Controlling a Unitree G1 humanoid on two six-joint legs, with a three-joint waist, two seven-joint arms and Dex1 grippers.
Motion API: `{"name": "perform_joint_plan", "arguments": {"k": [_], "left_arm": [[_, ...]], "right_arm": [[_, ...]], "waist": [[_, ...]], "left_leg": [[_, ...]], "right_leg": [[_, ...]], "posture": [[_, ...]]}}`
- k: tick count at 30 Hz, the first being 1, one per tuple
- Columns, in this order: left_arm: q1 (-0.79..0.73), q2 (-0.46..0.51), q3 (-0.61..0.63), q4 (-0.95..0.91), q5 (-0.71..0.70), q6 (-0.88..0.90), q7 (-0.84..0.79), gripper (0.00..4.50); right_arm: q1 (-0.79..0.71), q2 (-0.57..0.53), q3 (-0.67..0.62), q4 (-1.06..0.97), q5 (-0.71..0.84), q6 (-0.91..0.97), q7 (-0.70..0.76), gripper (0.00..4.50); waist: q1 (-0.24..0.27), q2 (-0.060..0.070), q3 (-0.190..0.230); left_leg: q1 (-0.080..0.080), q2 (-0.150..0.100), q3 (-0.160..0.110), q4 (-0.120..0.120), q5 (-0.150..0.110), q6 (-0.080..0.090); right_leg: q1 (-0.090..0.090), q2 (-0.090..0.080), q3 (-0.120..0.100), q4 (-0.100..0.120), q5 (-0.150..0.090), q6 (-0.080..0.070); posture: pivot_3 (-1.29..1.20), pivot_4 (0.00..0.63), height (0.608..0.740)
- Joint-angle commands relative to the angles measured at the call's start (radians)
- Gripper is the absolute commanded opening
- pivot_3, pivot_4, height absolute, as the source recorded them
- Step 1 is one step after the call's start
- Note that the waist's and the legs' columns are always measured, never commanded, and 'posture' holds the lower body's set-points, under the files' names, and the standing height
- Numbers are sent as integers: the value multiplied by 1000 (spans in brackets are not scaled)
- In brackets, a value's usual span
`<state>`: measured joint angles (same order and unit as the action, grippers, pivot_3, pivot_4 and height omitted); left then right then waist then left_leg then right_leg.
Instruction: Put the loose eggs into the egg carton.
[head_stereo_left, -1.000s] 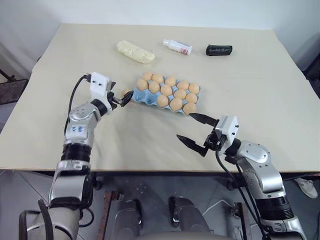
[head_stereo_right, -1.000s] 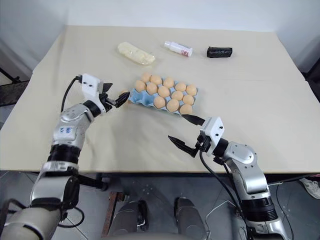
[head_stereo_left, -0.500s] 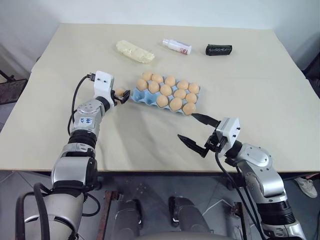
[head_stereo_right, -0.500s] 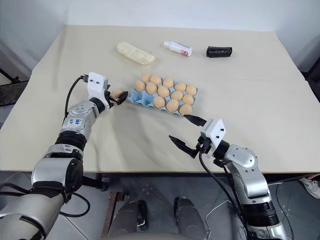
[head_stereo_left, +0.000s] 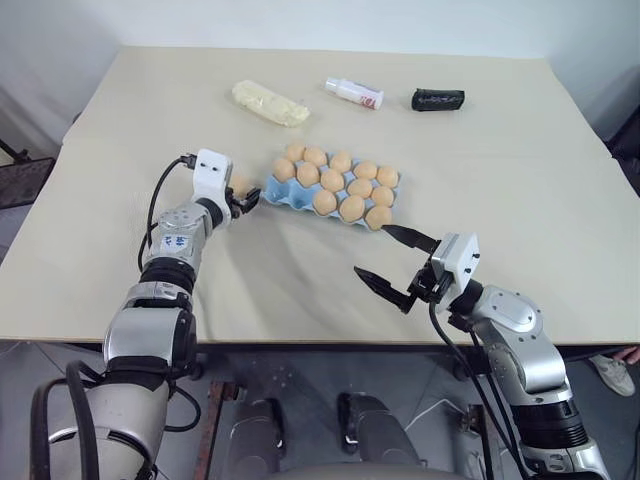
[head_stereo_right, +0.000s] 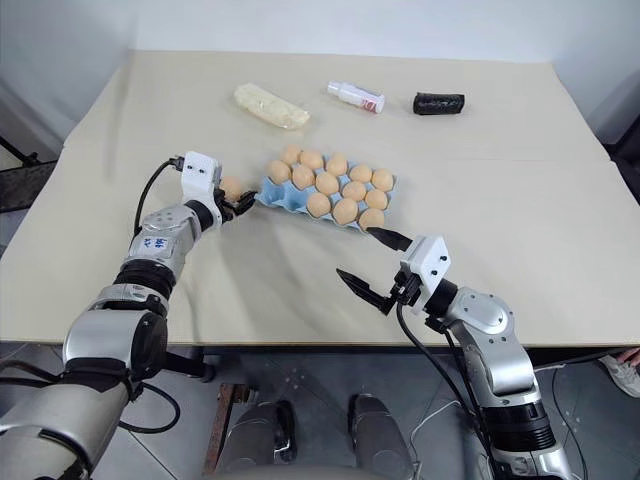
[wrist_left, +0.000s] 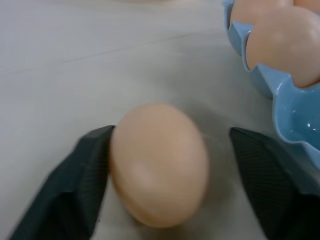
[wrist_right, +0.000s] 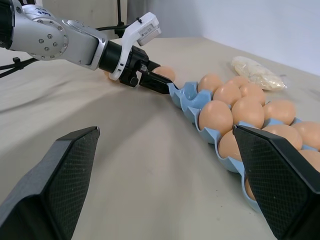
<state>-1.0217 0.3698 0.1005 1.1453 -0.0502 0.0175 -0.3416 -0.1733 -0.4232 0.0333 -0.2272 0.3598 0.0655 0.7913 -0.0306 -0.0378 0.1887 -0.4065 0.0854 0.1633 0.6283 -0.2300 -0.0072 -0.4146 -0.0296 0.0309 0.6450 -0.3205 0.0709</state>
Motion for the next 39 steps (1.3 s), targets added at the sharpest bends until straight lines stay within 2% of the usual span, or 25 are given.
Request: {"name": "perform_joint_plan", "arguments": {"k": [1,4,6,9,14,18,21,27,36,39], "left_arm": [[-28,10,7,2,6,-28,0,2693],[-20,12,10,3,2,-41,-9,1815],[-9,14,16,-8,-6,-71,-28,1620],[14,19,42,-49,-40,-156,-91,1582],[66,23,84,-183,-132,-276,-308,1582],[102,-20,-29,-310,-125,-270,-559,1582],[69,-50,-65,-249,-83,-284,-554,1582],[-23,-79,-88,-75,-7,-303,-428,1582],[-23,-59,-67,-50,-13,-326,-419,4429],[13,-31,-43,-104,-40,-329,-445,4476]], "right_arm": [[-5,4,-15,-15,4,-23,-7,4500],[-5,8,-14,-13,2,-24,-10,4500],[-6,11,-13,-12,0,-25,-11,4500],[-5,14,-11,-13,-2,-25,-11,4500],[3,7,-20,-21,2,-21,-11,4500],[47,-31,-75,-48,10,-14,-18,4500],[60,-36,-87,-60,9,-12,-31,4500],[89,-31,-88,-116,9,4,-64,4500],[114,-27,-85,-148,10,14,-86,4500],[108,-28,-81,-147,14,17,-81,4500]], "waist": [[1,0,0],[1,0,0],[1,0,0],[0,0,0],[2,0,0],[5,0,0],[6,0,0],[-10,0,0],[-5,0,0],[-5,0,0]], "left_leg": [[0,0,0,0,0,0],[0,0,0,0,0,0],[0,0,0,1,0,0],[0,0,1,1,0,0],[0,2,3,0,0,-2],[0,1,10,0,0,-3],[0,-1,10,2,0,-2],[1,0,5,3,-2,5],[0,0,3,3,-2,3],[0,0,3,3,-2,3]], "right_leg": [[0,0,0,0,0,0],[0,0,0,0,0,0],[0,0,0,0,0,0],[0,0,0,1,0,0],[0,0,1,1,0,0],[0,1,1,0,0,-1],[1,0,1,0,0,0],[0,-1,6,0,2,3],[0,2,4,0,1,1],[0,2,4,1,1,1]], "posture": [[0,150,740],[0,150,740],[0,150,740],[0,150,740],[0,150,740],[0,150,740],[0,150,740],[0,150,740],[0,150,740],[0,150,740]]}}
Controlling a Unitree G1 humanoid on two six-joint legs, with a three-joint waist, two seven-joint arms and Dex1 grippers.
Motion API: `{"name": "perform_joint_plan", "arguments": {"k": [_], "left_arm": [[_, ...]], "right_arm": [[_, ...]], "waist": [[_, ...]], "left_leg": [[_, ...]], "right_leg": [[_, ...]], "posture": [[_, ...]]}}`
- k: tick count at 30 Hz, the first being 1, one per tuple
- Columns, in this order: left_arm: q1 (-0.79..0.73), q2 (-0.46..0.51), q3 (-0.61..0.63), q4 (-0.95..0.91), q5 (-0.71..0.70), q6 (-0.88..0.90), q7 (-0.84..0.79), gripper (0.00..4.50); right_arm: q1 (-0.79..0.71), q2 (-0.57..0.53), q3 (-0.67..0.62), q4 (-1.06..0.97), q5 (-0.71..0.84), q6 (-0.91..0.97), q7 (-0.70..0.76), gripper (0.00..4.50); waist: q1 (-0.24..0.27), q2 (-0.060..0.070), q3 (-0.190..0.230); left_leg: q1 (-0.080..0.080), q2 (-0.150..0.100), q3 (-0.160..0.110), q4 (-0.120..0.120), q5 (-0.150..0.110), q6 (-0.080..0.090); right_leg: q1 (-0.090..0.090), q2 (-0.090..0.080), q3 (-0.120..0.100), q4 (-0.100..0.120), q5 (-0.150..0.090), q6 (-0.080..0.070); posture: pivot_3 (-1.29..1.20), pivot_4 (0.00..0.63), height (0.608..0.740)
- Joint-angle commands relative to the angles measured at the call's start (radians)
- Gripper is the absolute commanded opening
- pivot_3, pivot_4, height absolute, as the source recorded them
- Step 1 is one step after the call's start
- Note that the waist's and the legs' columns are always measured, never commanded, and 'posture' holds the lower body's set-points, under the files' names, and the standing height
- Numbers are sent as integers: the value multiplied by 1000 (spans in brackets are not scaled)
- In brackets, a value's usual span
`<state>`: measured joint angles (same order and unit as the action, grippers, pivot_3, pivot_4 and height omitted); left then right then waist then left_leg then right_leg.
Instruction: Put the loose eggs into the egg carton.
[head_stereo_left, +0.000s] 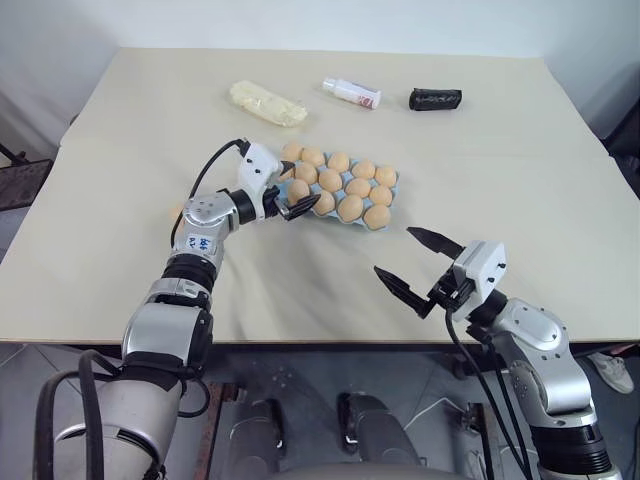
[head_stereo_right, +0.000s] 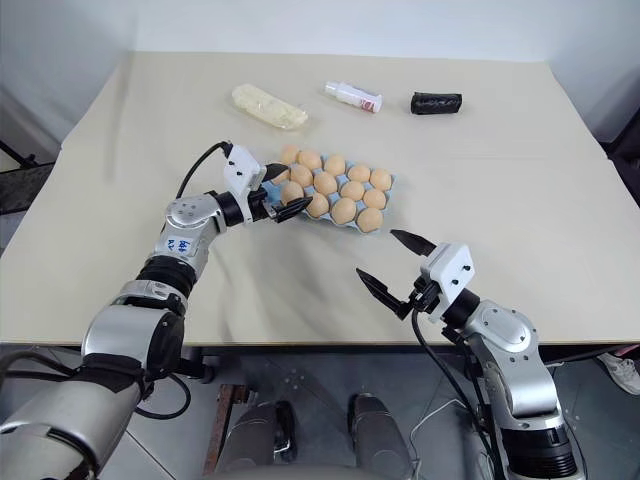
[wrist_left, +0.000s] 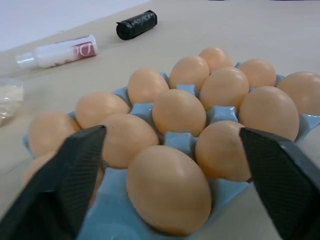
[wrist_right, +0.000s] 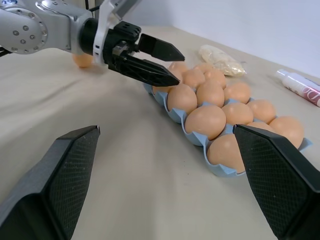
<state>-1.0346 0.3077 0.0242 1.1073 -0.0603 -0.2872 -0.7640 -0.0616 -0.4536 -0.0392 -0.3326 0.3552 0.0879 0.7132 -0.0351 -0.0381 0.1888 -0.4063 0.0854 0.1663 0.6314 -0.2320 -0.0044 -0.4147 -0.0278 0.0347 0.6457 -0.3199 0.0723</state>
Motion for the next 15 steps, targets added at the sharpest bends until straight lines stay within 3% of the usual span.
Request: {"name": "perform_joint_plan", "arguments": {"k": [1,4,8,12,15], "left_arm": [[55,52,51,-111,-53,-23,-41,4476],[156,105,94,-268,-115,-1,-95,4476],[400,219,158,-569,-193,63,-147,4476],[709,314,303,-813,-226,123,-66,4476],[896,319,394,-972,-255,205,19,4476]], "right_arm": [[-10,0,-7,-38,22,-4,3,4500],[-26,-6,-1,-26,30,-4,22,4500],[-52,-10,18,-9,40,-8,65,4500],[-92,-4,40,47,42,-35,114,4500],[-122,0,52,80,48,-37,145,4500]], "waist": [[-2,0,0],[-8,0,0],[-18,0,0],[-29,0,0],[-30,0,0]], "left_leg": [[0,0,0,0,0,0],[0,2,1,-1,0,-1],[2,7,2,-1,-1,-4],[3,12,2,0,0,-8],[5,14,2,-1,0,-7]], "right_leg": [[0,0,0,0,0,0],[0,-1,1,1,0,0],[0,-1,1,2,-1,-3],[-1,1,1,6,-3,-5],[-1,0,1,7,-3,-6]], "posture": [[0,150,740],[0,150,740],[0,150,740],[0,150,740],[0,150,740]]}}
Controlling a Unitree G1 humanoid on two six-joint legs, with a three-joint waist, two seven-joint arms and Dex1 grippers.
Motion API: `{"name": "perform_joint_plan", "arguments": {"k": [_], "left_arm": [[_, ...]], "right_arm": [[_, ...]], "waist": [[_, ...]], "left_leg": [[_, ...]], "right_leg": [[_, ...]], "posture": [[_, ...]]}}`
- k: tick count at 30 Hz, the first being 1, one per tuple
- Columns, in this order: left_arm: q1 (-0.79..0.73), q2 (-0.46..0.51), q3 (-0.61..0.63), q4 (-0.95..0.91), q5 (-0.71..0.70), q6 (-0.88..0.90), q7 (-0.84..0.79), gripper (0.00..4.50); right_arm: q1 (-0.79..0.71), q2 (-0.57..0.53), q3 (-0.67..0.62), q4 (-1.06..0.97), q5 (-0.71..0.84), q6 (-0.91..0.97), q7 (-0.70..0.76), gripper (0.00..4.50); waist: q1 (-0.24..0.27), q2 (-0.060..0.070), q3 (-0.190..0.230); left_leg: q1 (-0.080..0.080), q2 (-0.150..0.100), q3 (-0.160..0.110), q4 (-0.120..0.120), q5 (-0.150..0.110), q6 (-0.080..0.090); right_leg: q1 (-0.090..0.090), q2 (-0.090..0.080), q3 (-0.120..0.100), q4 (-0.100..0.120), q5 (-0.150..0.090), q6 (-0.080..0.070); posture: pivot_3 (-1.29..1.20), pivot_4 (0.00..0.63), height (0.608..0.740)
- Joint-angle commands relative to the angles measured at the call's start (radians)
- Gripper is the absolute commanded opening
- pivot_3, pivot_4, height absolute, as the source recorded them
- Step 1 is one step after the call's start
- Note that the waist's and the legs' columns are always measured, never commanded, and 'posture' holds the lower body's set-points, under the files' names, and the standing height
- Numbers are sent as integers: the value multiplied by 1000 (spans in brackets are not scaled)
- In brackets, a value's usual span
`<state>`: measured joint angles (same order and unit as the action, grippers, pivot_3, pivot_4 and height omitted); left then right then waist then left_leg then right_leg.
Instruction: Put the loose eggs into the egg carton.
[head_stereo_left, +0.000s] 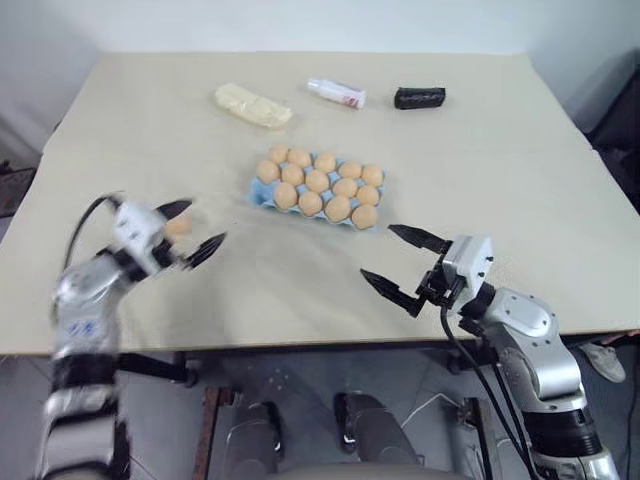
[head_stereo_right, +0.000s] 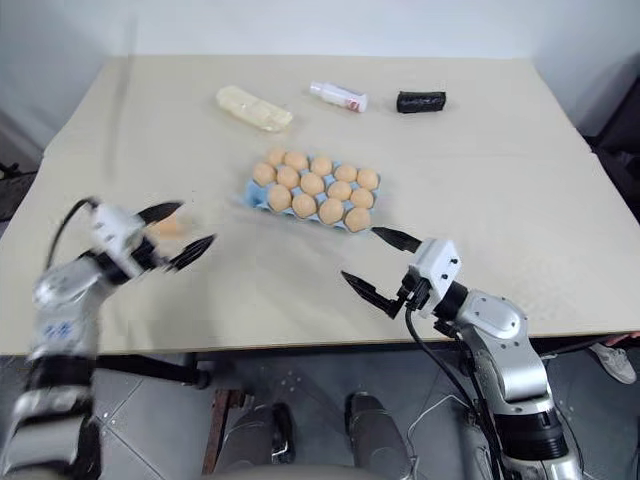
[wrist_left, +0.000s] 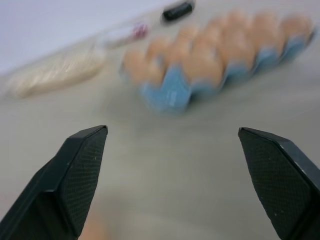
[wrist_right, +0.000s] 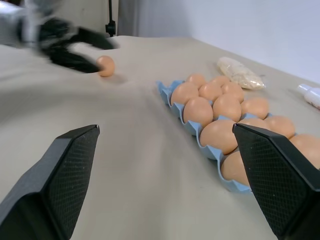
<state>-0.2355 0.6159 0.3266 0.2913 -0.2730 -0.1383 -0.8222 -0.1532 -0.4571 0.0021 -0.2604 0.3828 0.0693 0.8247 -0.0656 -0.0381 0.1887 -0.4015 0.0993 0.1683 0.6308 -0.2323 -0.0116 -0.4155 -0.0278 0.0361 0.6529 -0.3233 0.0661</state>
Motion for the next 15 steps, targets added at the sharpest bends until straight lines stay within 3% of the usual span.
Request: {"name": "perform_joint_plan", "arguments": {"k": [1,4,5,6,8,15], "left_arm": [[141,6,114,-187,-45,72,102,4476],[264,-39,179,-259,-60,116,188,4476],[298,-58,191,-288,-63,132,216,4476],[327,-75,196,-314,-60,147,242,4476],[350,-103,192,-351,-61,181,284,4476],[177,-133,108,-335,-25,291,411,4476]], "right_arm": [[-37,5,13,16,24,-20,43,4500],[-60,13,24,40,32,-28,69,4500],[-66,14,27,47,31,-28,74,4500],[-72,15,30,54,30,-28,80,4500],[-82,18,33,67,29,-28,88,4500],[-107,22,33,93,23,-26,102,4500]], "waist": [[5,0,0],[12,0,0],[10,0,0],[9,-1,-1],[9,-1,-1],[12,-3,-2]], "left_leg": [[0,0,-1,0,0,0],[-1,-2,-6,0,0,-4],[0,-2,-6,0,1,-4],[-1,-3,-6,-1,1,-3],[0,-4,-6,-2,2,-2],[-2,-5,-7,-2,2,-1]], "right_leg": [[0,-1,0,0,0,0],[1,-5,0,-1,1,-3],[2,-6,0,-2,0,-6],[3,-7,0,-3,-6,-20],[4,-9,-1,-4,-6,-20],[4,-11,-3,-6,-5,-18]], "posture": [[0,150,740],[0,150,740],[0,150,740],[0,150,740],[0,150,740],[0,150,740]]}}
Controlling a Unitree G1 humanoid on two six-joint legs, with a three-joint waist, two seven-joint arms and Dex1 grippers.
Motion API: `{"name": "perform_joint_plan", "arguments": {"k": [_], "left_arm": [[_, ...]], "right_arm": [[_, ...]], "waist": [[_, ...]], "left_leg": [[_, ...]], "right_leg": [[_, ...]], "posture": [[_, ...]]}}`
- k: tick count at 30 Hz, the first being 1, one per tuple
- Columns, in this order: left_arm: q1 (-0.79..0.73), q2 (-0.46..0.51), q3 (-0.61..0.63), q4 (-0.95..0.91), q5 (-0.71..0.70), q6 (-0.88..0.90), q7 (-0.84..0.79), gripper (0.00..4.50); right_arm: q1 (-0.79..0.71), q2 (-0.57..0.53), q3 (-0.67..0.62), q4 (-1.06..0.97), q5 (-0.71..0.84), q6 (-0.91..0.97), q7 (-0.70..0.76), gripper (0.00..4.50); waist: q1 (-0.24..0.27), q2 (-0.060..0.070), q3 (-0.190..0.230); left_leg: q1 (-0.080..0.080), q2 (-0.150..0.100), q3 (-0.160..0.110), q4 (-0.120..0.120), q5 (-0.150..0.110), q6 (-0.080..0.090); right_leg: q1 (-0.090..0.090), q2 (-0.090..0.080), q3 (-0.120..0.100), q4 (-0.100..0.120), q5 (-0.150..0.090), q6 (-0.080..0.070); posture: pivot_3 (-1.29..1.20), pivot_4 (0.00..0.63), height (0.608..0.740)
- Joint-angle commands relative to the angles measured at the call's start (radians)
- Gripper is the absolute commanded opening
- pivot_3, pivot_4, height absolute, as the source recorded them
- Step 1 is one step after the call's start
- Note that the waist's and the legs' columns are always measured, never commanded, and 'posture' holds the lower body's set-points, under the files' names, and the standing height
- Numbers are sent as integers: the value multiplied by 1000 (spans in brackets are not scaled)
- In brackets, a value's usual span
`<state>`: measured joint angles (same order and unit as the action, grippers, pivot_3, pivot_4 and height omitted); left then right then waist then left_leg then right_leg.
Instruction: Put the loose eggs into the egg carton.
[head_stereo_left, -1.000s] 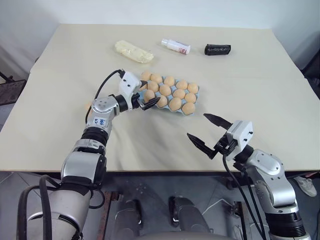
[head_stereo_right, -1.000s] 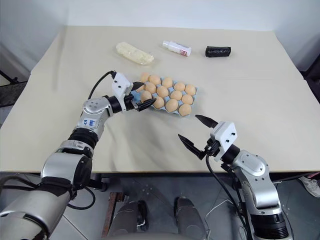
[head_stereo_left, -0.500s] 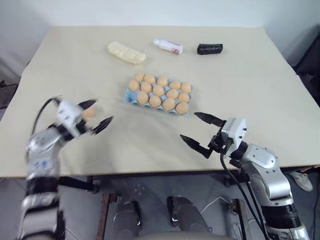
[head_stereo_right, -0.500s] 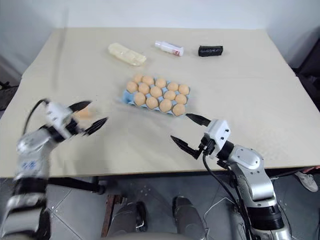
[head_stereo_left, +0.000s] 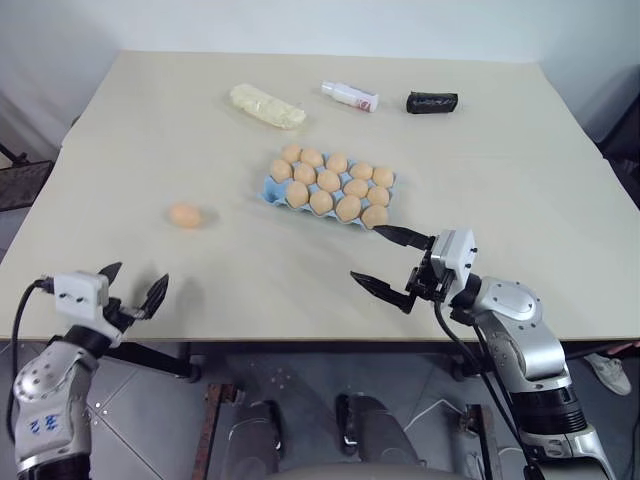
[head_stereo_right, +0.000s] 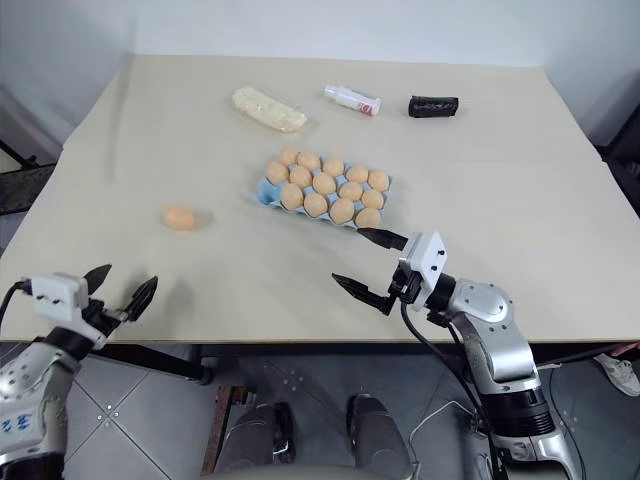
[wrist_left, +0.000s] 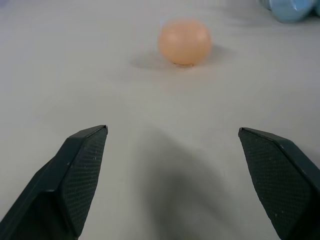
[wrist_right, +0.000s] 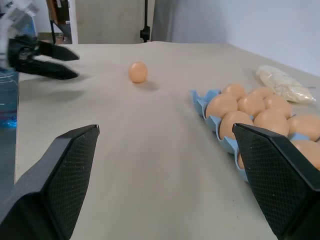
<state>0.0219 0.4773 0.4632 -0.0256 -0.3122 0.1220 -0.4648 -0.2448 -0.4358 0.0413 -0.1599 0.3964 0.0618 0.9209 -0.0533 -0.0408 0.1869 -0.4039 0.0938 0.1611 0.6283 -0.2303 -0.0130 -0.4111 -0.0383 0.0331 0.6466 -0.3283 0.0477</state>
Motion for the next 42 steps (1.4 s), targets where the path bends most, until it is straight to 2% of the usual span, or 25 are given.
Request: {"name": "perform_joint_plan", "arguments": {"k": [1,2,4,9,15,19,22,24,30,36,41,42], "left_arm": [[-131,5,-49,15,32,30,69,4476],[-180,7,-70,59,56,25,86,4476],[-273,2,-108,141,92,-1,106,4476],[-448,-3,-156,317,125,7,147,4476],[-557,4,-209,490,165,-27,136,4476],[-592,17,-226,564,176,-38,121,3584],[-599,20,-232,575,169,-55,95,2583],[-612,7,-231,558,143,-72,55,2296],[-743,-53,-294,560,118,-117,-72,2289],[-921,-120,-385,780,184,-192,-133,2289],[-999,-137,-398,930,207,-247,-141,2289],[-1007,-137,-396,951,210,-257,-138,2628]], "right_arm": [[-17,1,-8,-5,8,-18,5,4500],[-19,3,-8,-2,7,-19,4,4500],[-19,5,-7,6,2,-25,4,4500],[-20,12,-6,-2,-2,-22,-10,4500],[-13,18,-8,-13,-5,-21,-23,4500],[-6,15,-15,-25,-6,-16,-39,4500],[-5,13,-17,-30,-6,-14,-50,4500],[0,12,-19,-36,-6,-13,-58,4500],[8,8,-24,-49,-6,-5,-74,4500],[10,12,-26,-57,-15,-12,-92,4500],[38,6,-35,-101,-16,-3,-117,4500],[46,4,-39,-109,-16,-3,-123,4500]], "waist": [[0,0,0],[0,0,0],[0,0,0],[-4,0,0],[-2,0,0],[-2,0,0],[-1,0,0],[-1,0,0],[16,-1,0],[22,-1,0],[13,-1,0],[13,-1,0]], "left_leg": [[0,0,0,0,0,0],[0,0,0,0,0,0],[0,-1,1,0,0,0],[-1,0,5,-1,1,2],[0,3,7,-1,1,0],[-1,4,8,0,1,0],[-1,4,9,0,0,0],[-1,4,9,0,0,0],[-2,4,13,1,-2,-4],[-1,2,13,2,-2,-2],[-2,4,12,1,0,-1],[-2,4,12,1,0,-1]], "right_leg": [[0,0,0,0,0,0],[0,0,0,0,1,2],[0,1,0,0,10,18],[-2,5,-2,-1,10,18],[-4,12,-2,-1,9,17],[-5,12,-1,-1,9,17],[-5,11,0,-1,9,17],[-5,11,0,-1,9,17],[-5,11,-1,-1,9,17],[-5,11,0,-1,10,17],[-8,14,3,-1,9,17],[-8,14,3,-1,9,17]], "posture": [[0,150,740],[0,150,740],[0,150,740],[0,150,740],[0,150,740],[0,150,740],[0,150,740],[0,150,740],[0,150,740],[0,150,740],[0,150,740],[0,150,740]]}}
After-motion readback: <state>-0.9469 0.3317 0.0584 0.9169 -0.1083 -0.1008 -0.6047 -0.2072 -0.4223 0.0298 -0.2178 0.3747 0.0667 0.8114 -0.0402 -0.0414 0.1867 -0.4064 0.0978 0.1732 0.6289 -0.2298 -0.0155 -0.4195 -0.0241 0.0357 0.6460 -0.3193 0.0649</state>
